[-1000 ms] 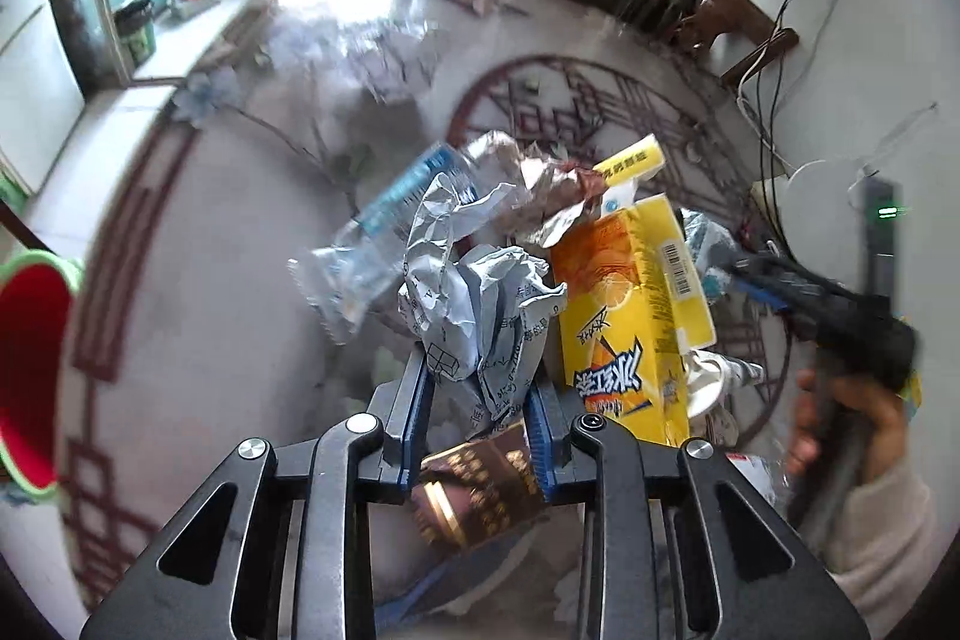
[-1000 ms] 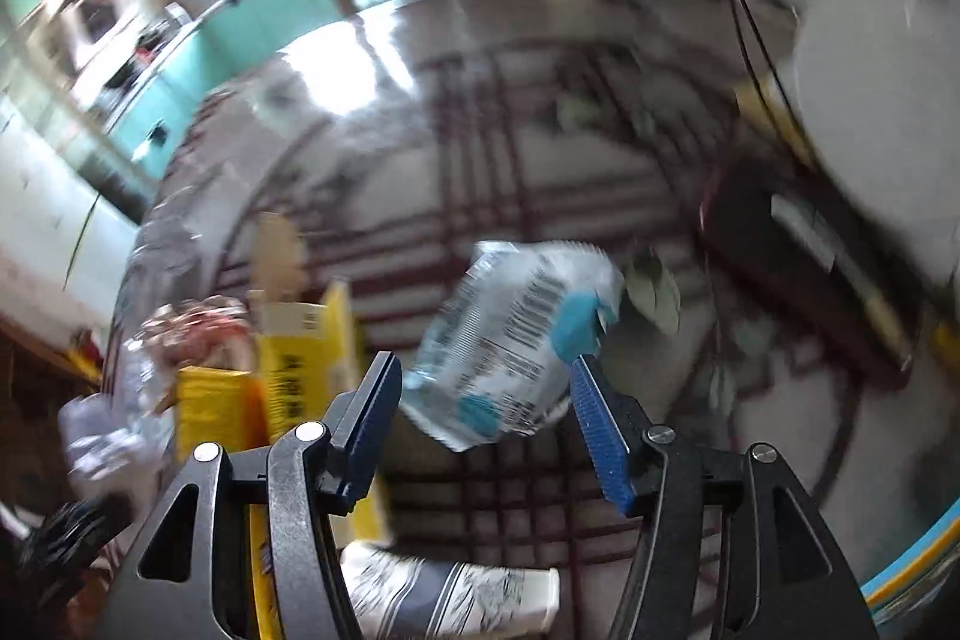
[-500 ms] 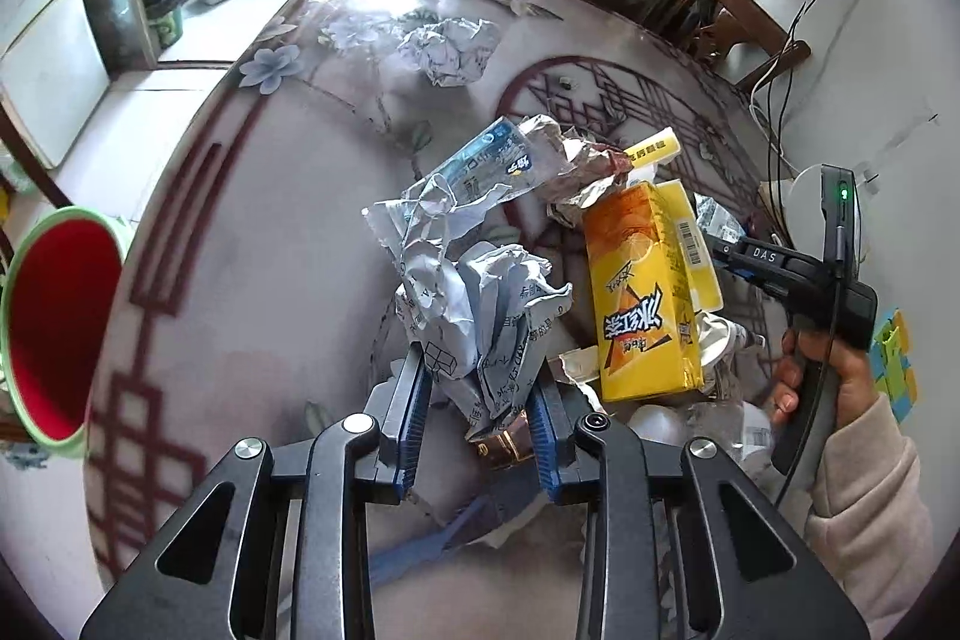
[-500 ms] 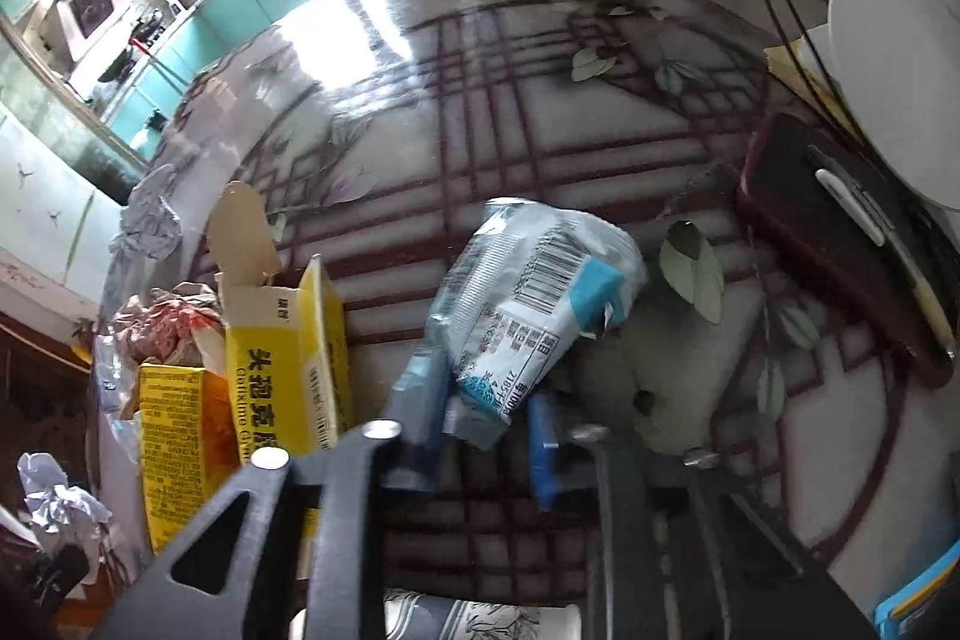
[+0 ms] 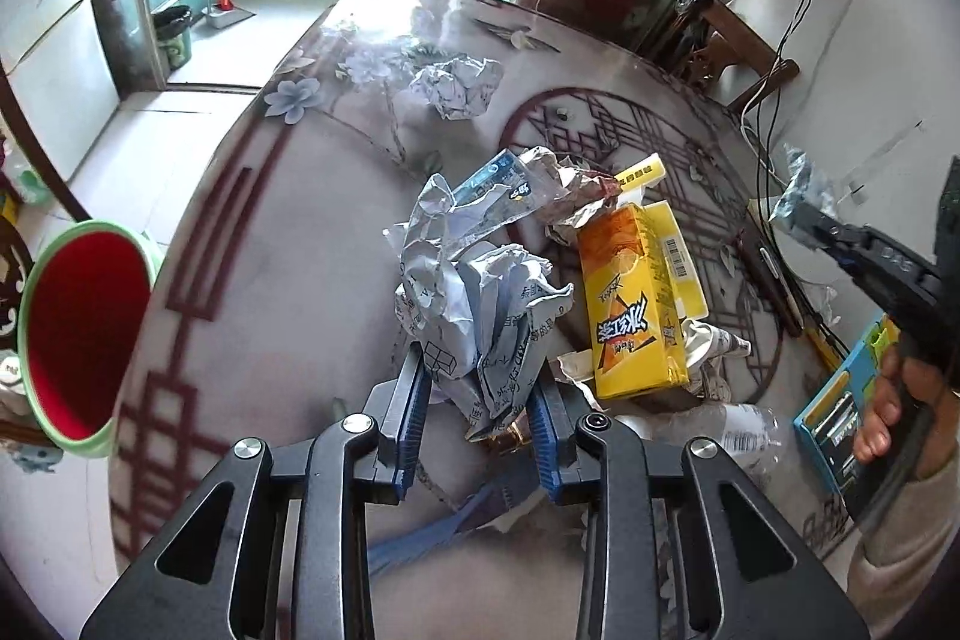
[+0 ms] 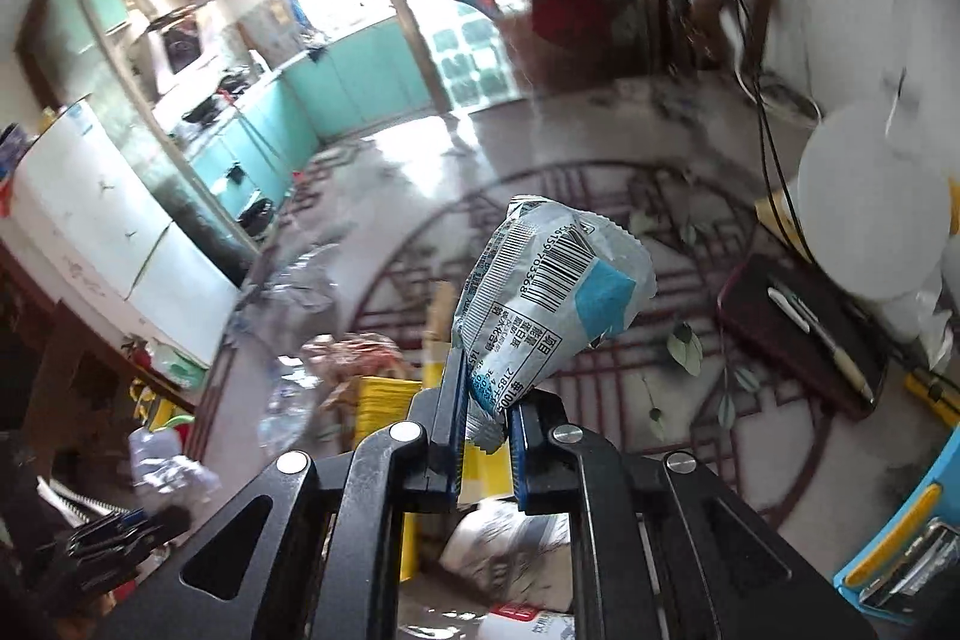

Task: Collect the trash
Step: 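Carry the foil and snack bag over the red bucket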

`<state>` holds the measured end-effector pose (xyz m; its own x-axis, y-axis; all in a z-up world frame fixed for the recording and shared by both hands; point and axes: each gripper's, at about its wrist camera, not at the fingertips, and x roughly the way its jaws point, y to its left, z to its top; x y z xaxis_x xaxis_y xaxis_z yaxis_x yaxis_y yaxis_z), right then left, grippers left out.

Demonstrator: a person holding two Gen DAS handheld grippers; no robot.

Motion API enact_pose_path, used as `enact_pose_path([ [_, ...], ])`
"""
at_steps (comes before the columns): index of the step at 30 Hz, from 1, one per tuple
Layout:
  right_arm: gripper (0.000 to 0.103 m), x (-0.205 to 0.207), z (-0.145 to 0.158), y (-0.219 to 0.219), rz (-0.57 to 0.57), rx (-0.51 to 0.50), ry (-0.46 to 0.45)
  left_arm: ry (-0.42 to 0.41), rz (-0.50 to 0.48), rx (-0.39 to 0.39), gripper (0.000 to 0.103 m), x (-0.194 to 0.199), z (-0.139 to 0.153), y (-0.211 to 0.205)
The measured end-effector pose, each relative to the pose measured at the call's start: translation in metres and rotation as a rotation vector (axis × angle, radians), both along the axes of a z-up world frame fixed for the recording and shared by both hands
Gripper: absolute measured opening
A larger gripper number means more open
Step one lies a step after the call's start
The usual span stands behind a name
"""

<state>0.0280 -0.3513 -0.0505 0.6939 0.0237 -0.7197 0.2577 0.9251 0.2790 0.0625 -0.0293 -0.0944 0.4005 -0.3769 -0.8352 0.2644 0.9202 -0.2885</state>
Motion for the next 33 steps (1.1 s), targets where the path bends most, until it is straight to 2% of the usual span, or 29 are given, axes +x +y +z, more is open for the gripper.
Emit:
enact_pose_path([
  [6, 0.010, -0.006, 0.020, 0.037, 0.070, -0.018, -0.026, -0.010, 0.006, 0.000, 0.030, -0.006, 0.003, 0.004],
  [16, 0.010, -0.007, 0.030, 0.081, 0.178, -0.039, -0.051, -0.017, 0.036, -0.004, 0.030, -0.011, 0.007, 0.020],
  [33, 0.010, 0.004, 0.029, 0.123, 0.241, -0.050, -0.032, -0.006, 0.059, -0.021, 0.030, -0.006, 0.002, 0.047],
])
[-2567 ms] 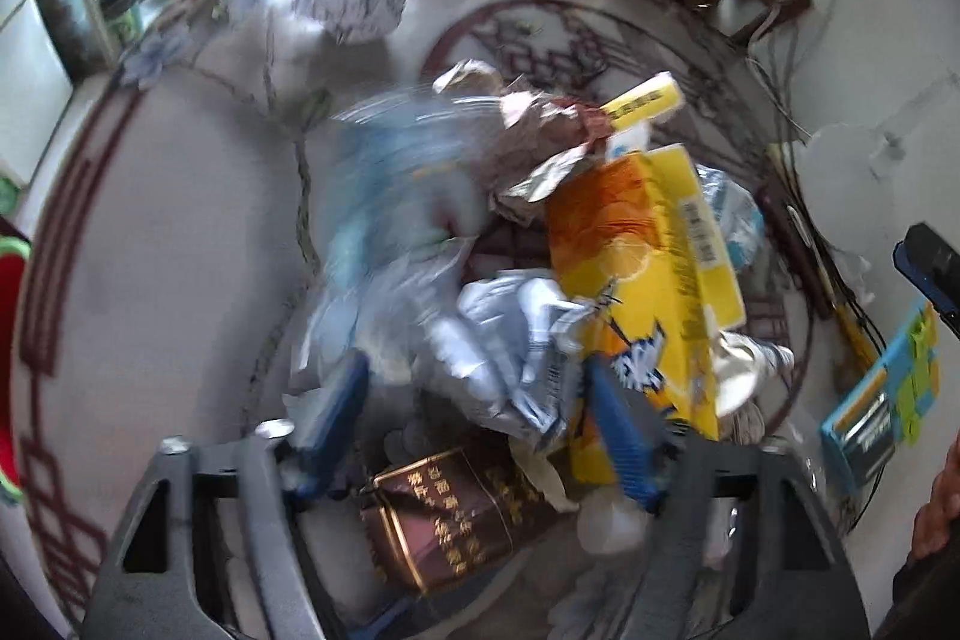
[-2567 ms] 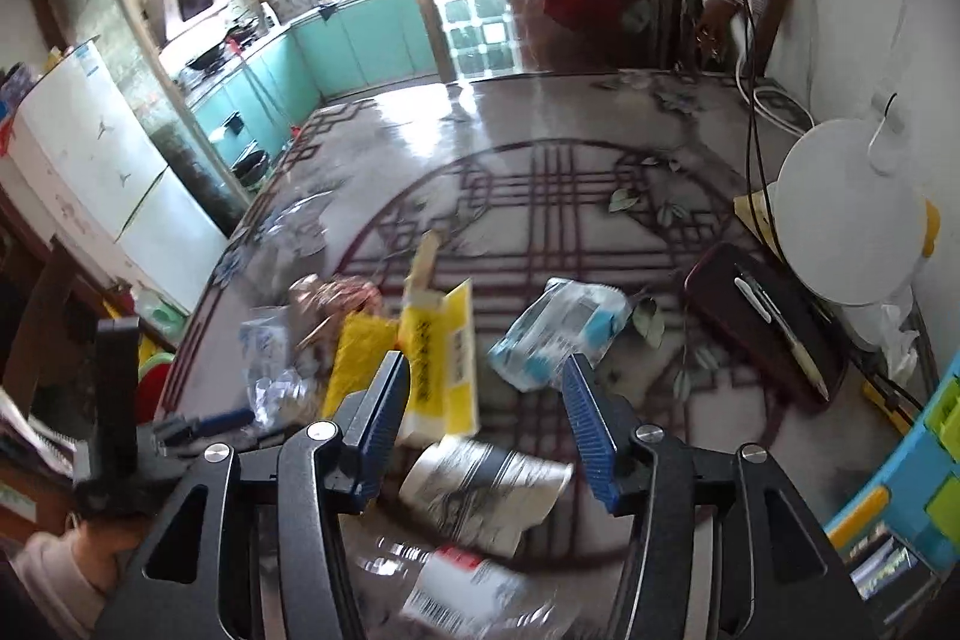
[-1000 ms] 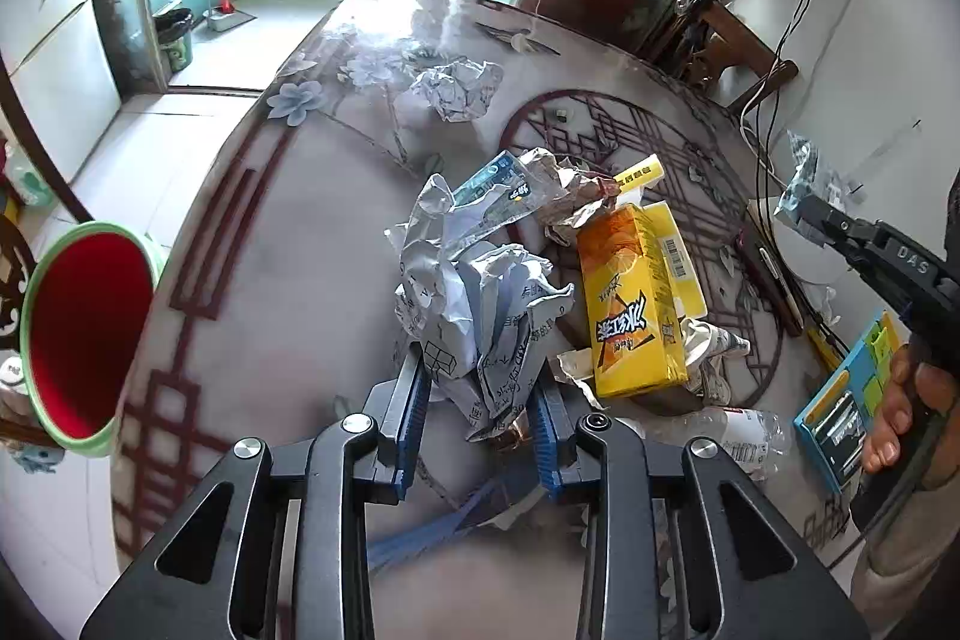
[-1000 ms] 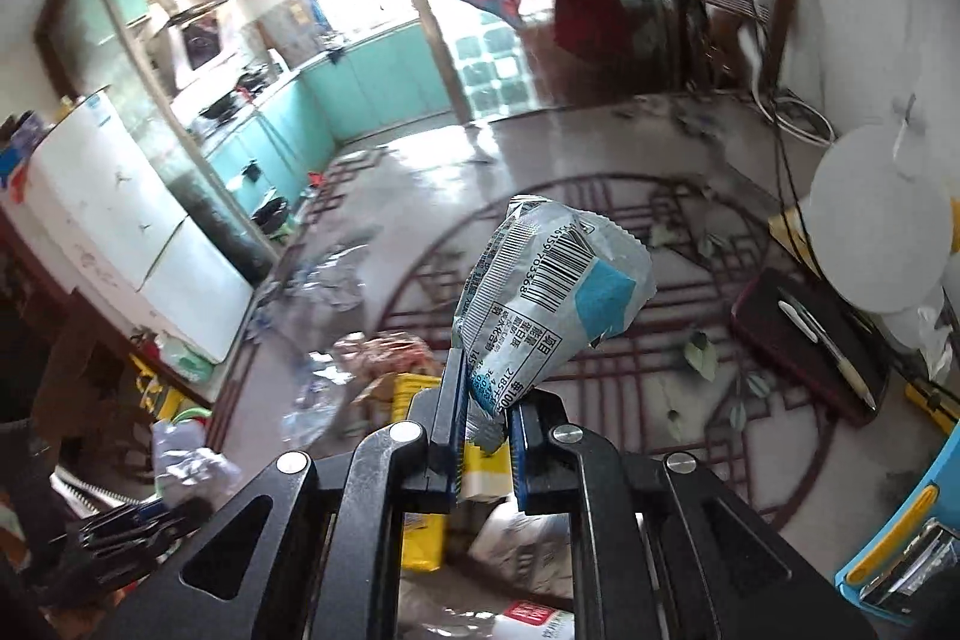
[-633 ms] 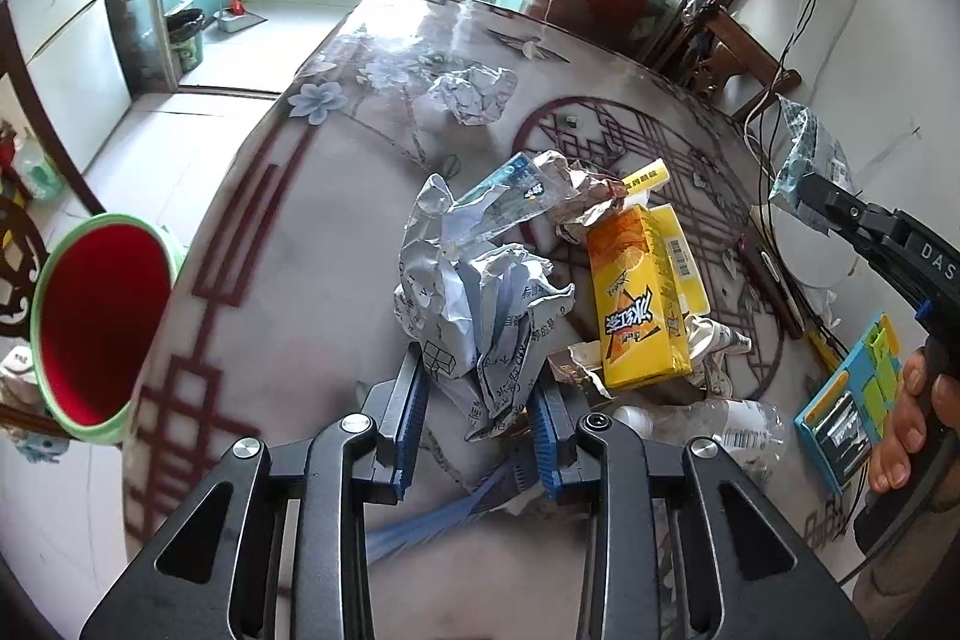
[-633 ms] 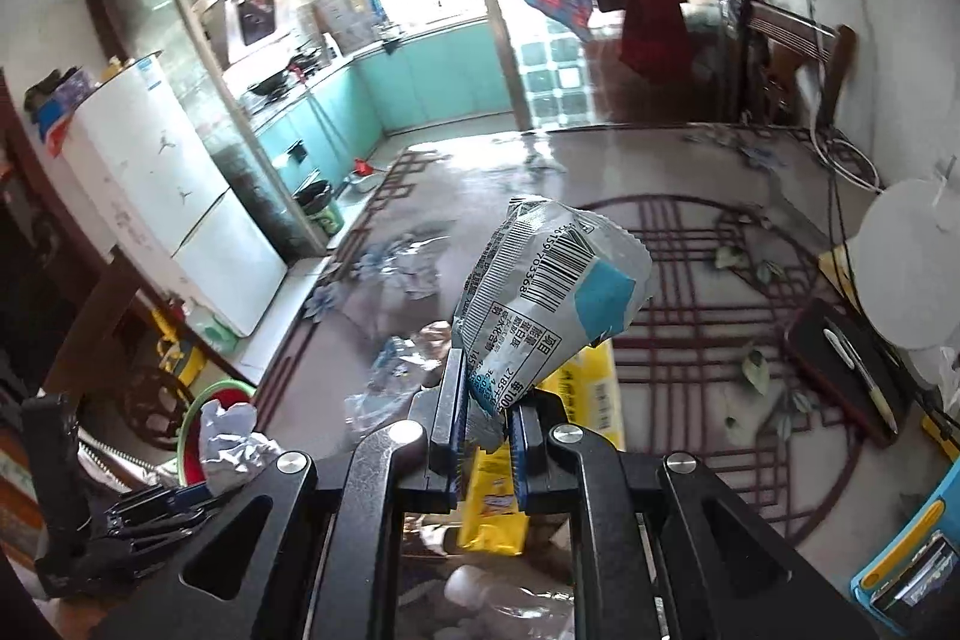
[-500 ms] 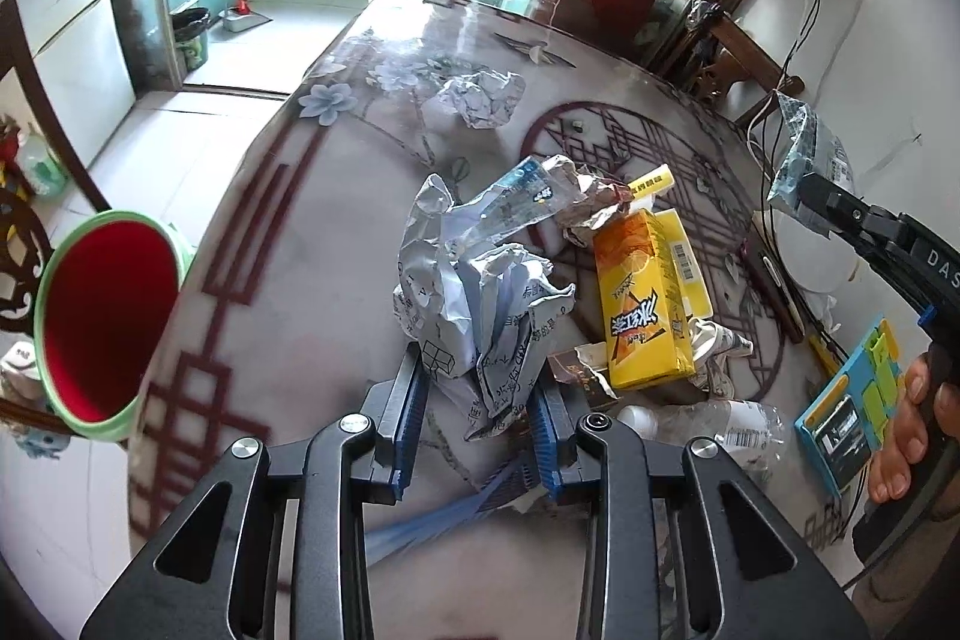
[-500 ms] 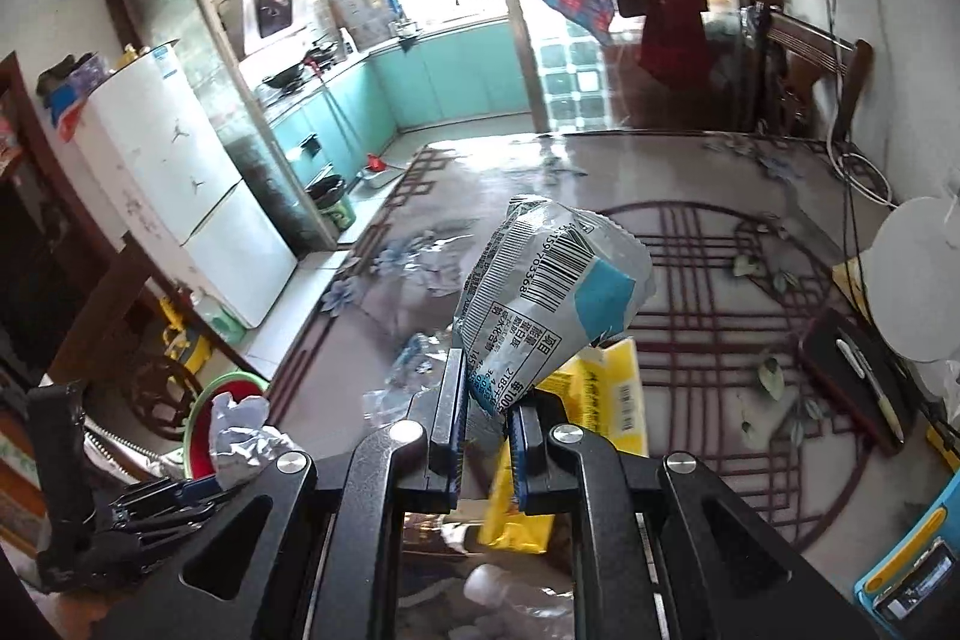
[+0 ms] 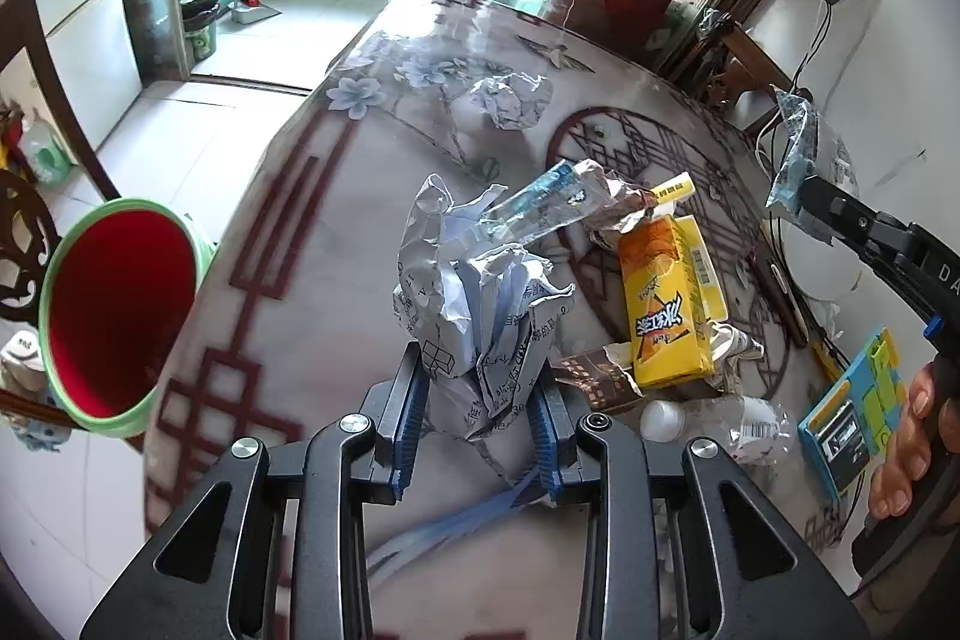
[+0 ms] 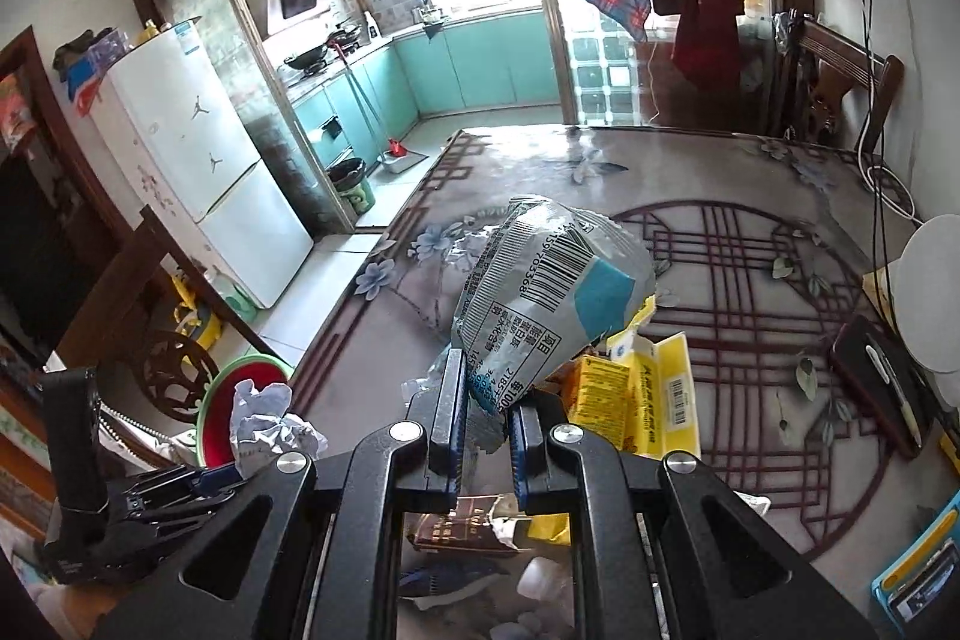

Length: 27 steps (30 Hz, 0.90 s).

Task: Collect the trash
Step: 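Carry the foil and snack bag over the red bucket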

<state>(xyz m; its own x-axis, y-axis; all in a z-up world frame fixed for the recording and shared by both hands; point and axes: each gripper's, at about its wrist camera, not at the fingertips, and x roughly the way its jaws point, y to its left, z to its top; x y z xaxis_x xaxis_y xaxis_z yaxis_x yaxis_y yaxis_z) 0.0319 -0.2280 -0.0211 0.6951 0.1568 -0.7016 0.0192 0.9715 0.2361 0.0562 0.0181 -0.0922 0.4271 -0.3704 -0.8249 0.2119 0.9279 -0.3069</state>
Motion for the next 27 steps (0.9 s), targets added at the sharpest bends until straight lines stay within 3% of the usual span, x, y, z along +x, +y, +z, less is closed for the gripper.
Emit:
enact_pose_path([
  [18, 0.010, 0.026, 0.000, 0.097, 0.023, -0.041, 0.024, 0.016, -0.006, -0.019, 0.030, 0.024, -0.006, 0.081],
  [22, 0.010, 0.032, 0.000, 0.120, 0.025, -0.043, 0.028, 0.008, -0.011, 0.008, 0.030, 0.030, -0.008, 0.099],
  [27, 0.010, 0.037, 0.000, 0.147, 0.018, -0.046, 0.030, 0.065, 0.004, -0.031, 0.030, 0.042, -0.022, 0.128],
])
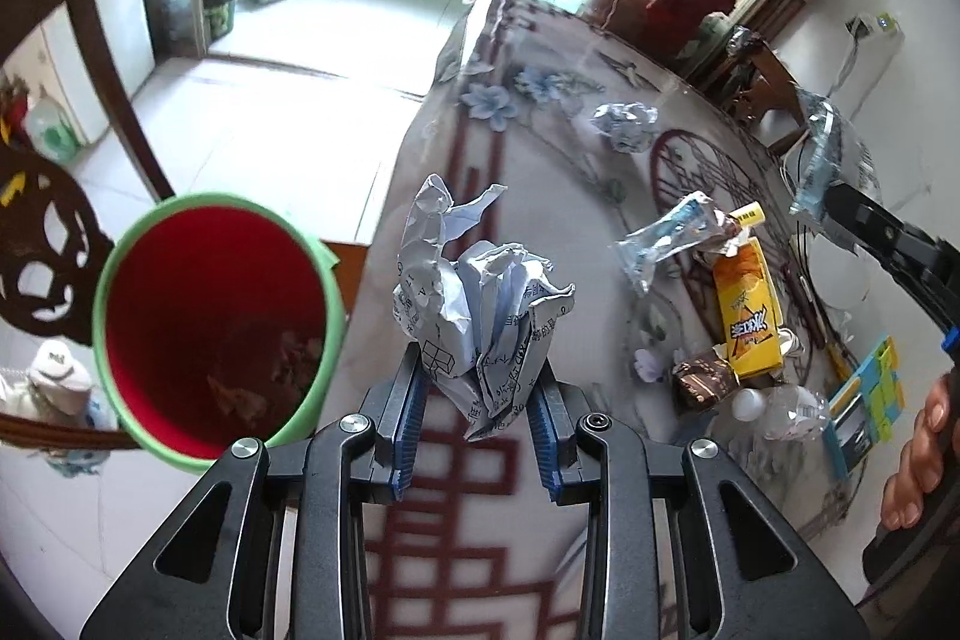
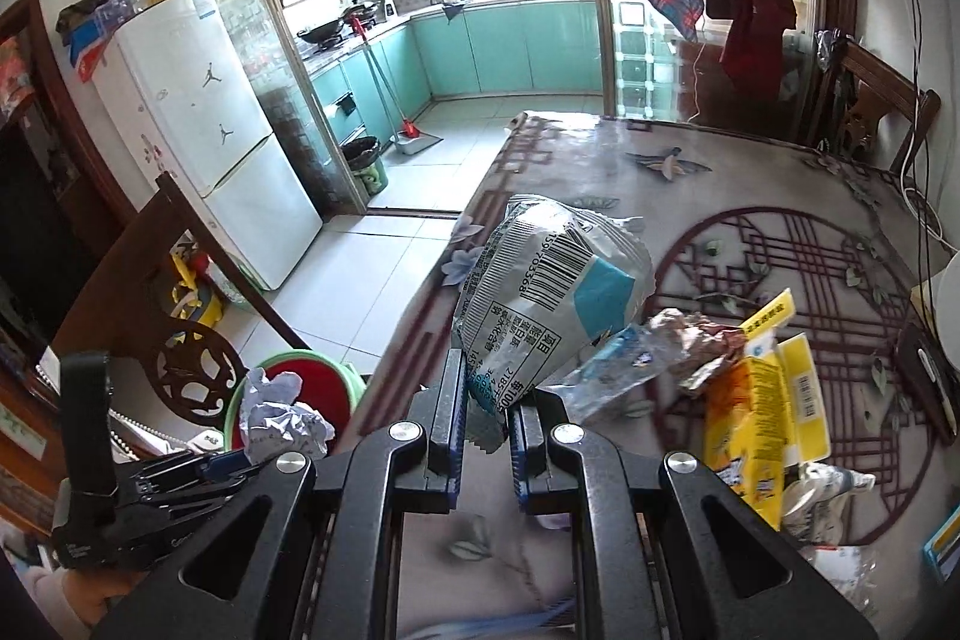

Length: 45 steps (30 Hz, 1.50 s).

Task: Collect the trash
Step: 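Carry the foil and snack bag over the red bucket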

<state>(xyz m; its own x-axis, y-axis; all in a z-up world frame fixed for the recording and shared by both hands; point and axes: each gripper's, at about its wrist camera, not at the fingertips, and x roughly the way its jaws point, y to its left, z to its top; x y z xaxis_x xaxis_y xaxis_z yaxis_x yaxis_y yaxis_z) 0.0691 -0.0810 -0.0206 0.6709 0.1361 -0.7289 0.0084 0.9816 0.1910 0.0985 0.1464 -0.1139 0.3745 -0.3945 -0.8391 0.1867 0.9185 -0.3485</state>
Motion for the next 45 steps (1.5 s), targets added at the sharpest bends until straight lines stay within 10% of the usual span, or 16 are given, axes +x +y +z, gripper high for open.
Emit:
enact_pose_path([
  [45, 0.010, 0.059, -0.056, 0.211, 0.318, -0.009, 0.149, 0.087, 0.141, 0.080, 0.030, 0.055, -0.057, 0.141],
])
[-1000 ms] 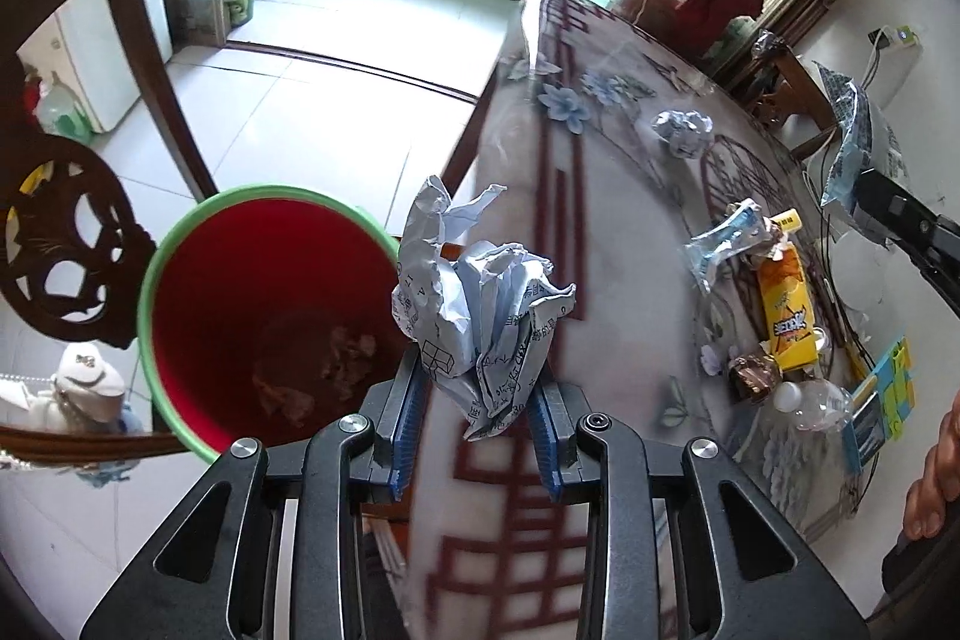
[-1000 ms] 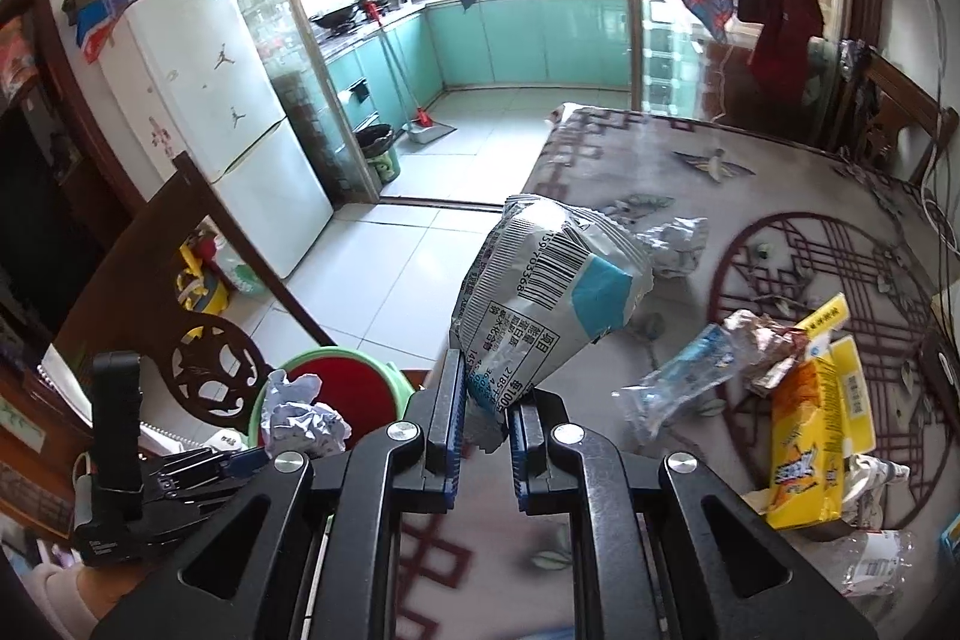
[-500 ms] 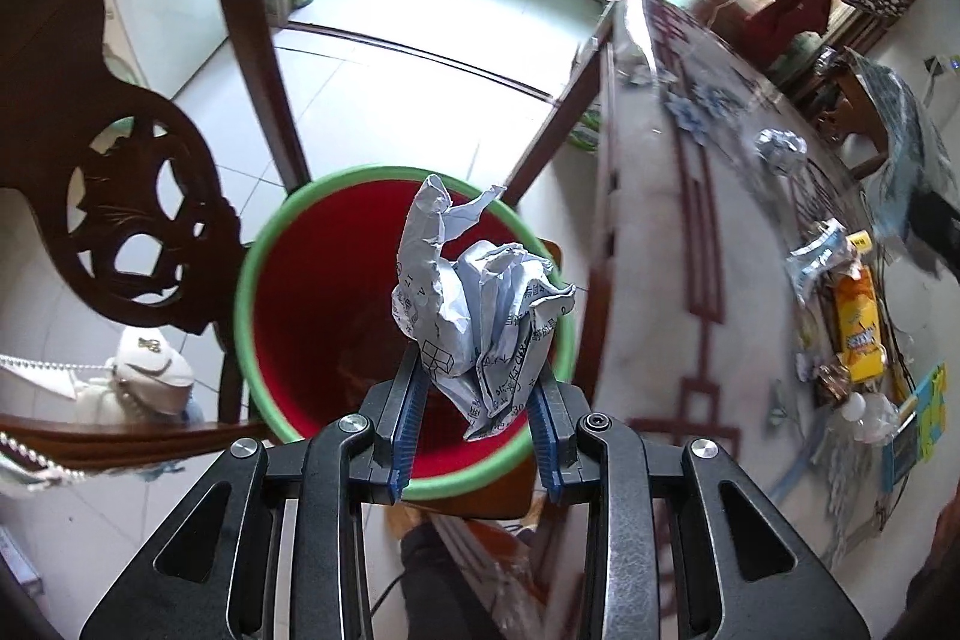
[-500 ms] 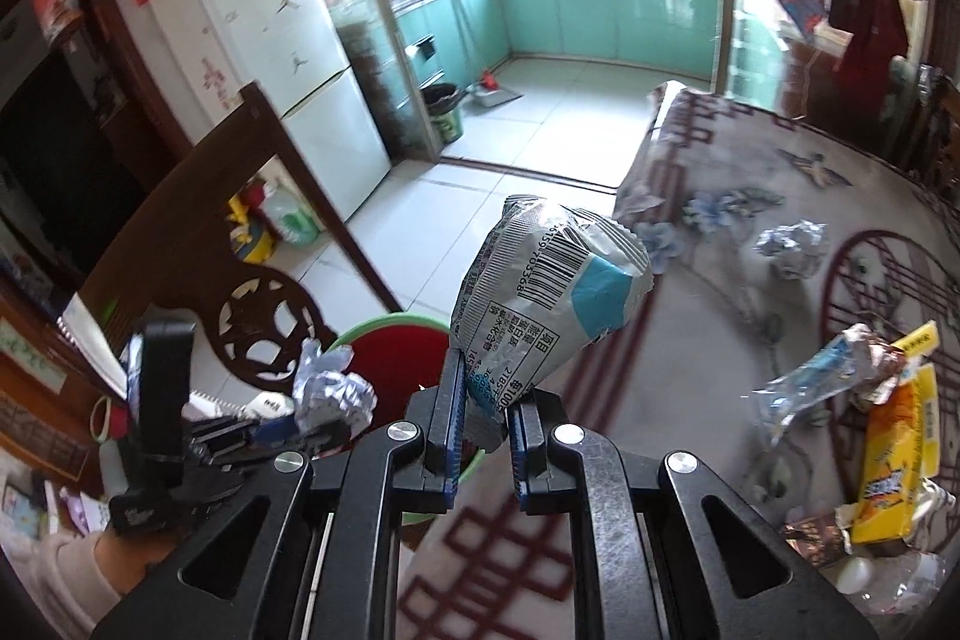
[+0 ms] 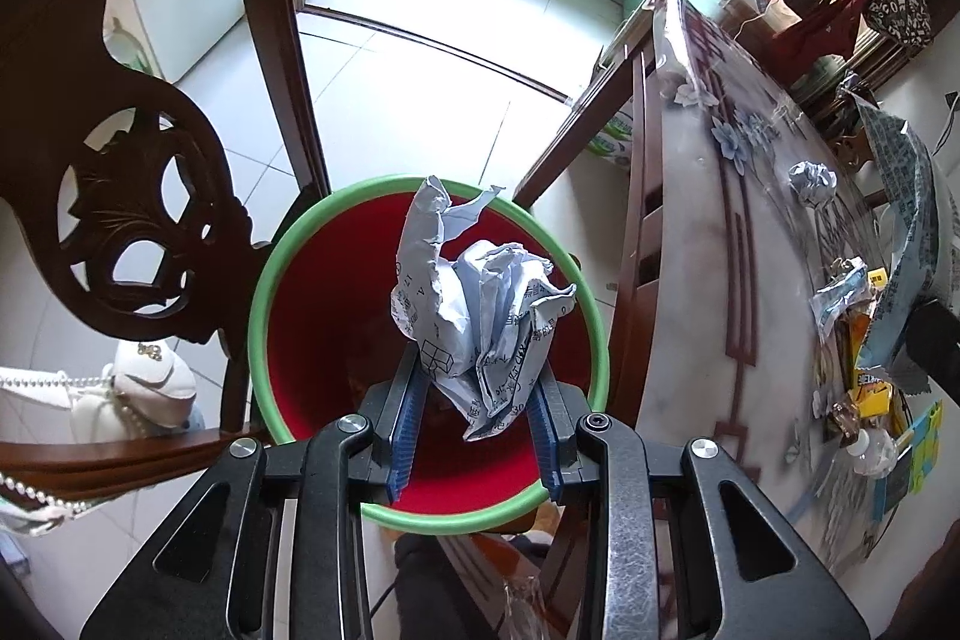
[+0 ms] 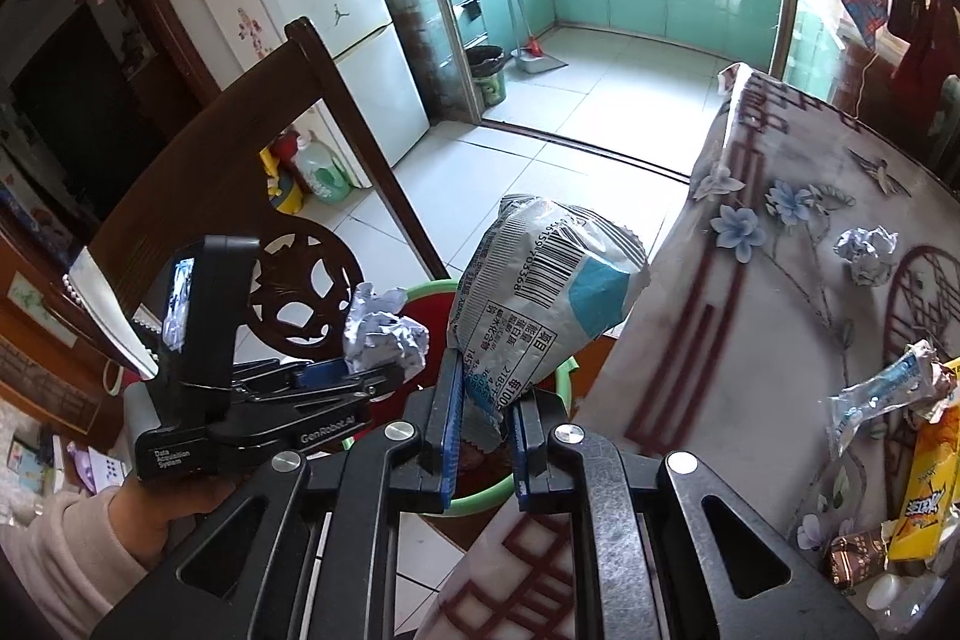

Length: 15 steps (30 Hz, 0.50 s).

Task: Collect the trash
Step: 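Carry the foil and snack bag over the red bucket, then open both tools to drop the foil and snack bag into the bucket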

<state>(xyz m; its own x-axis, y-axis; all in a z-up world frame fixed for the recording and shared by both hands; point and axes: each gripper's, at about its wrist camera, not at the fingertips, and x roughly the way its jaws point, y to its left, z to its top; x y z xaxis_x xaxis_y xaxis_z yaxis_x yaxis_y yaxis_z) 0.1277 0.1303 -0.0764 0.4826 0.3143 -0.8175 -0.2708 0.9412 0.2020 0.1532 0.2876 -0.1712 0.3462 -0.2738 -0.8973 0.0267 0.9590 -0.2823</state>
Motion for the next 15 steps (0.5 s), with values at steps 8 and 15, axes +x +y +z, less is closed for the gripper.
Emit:
enact_pose_path([
  [8, 0.010, 0.011, -0.013, 0.009, 0.017, 0.014, 0.037, -0.005, 0.020, -0.011, 0.030, 0.006, 0.001, 0.005],
  [15, 0.019, 0.014, -0.021, 0.018, 0.043, 0.043, 0.051, -0.029, 0.050, 0.017, 0.044, 0.007, 0.005, 0.014],
])
